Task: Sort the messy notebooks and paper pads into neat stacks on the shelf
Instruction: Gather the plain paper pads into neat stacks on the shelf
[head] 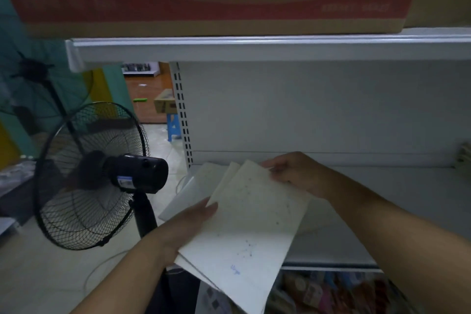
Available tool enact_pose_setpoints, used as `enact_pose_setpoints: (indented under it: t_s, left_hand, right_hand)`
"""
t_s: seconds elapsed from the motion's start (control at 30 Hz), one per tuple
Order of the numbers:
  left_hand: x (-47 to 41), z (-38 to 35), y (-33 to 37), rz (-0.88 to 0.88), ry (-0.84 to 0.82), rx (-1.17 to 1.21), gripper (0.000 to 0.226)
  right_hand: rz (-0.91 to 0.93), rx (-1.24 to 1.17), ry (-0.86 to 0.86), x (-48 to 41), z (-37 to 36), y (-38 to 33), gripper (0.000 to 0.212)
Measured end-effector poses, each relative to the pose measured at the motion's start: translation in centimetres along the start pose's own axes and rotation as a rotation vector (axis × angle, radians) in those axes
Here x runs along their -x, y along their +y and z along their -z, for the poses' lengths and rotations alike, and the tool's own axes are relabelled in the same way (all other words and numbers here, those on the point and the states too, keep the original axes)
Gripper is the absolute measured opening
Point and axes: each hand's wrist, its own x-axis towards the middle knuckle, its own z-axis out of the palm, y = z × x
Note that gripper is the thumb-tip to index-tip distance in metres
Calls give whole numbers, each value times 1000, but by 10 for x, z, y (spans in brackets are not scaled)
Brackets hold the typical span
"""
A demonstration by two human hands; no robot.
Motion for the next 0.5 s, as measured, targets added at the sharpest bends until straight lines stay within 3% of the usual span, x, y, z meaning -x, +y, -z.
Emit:
enact_pose_setpoints:
  t_s: [0.1, 0.17, 0.23, 0.37, 0.5]
  left_hand:
    - [6, 16, -4, -27, -69, -55, 86]
    - [6, 33, -7, -66, -42, -39, 98]
    - [5, 45, -8, -100, 20, 32, 92]
    - [0, 54, -5, -161, 131, 188, 53]
    - [-1, 57, -7, -156, 161, 200, 40]
  right_hand:
    - [34, -48, 157, -3, -17, 2, 25]
    - [42, 305, 353, 5, -25, 14, 29]
    - [0, 668, 298, 24, -45, 30, 55]
    - [-178, 909, -2, 39, -79, 47, 103]
    - [-203, 855, -87, 43, -73, 45, 105]
